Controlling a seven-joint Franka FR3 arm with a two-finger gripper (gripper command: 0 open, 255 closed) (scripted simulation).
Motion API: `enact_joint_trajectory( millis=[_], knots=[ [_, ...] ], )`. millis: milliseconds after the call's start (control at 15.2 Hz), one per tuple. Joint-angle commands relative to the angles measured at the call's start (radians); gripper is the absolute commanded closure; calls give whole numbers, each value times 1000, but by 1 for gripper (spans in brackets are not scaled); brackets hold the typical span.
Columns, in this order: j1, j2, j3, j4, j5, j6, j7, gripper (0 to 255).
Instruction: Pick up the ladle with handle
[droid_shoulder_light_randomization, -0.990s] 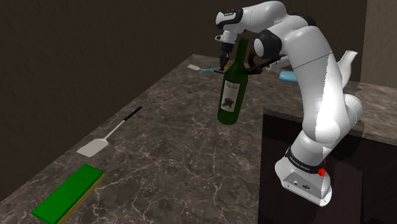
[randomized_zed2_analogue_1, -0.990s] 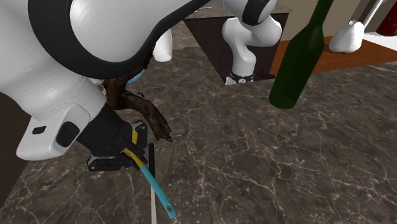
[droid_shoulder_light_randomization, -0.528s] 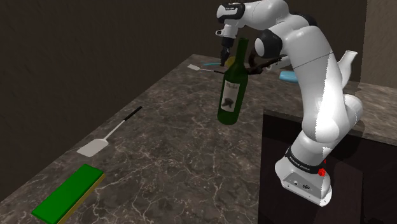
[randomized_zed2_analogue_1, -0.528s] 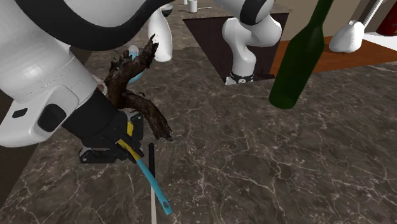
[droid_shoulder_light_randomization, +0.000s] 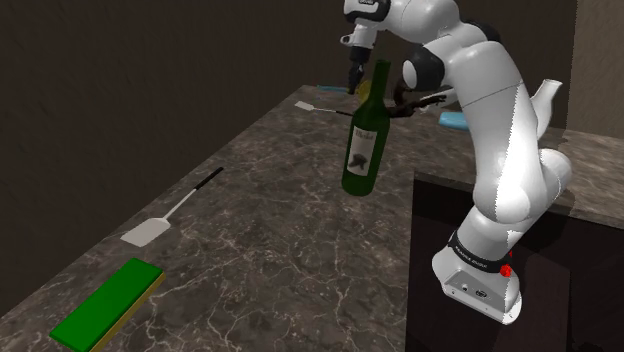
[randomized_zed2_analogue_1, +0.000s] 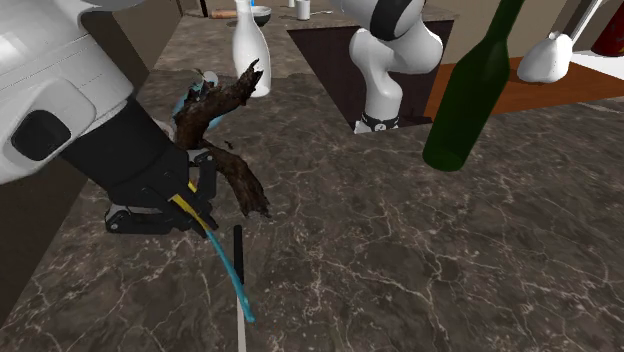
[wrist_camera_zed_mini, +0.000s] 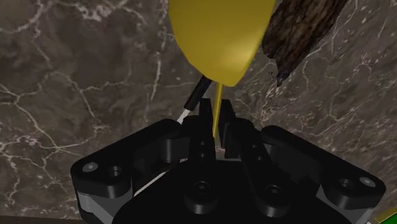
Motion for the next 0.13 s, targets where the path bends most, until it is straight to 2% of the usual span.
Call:
enact_joint_trajectory(
  millis=[0, 66],
  knots=[
    [-6, 5, 2, 24, 2, -17, 7, 255],
    [-6, 4, 2, 24, 2, -17, 7, 255]
  ],
)
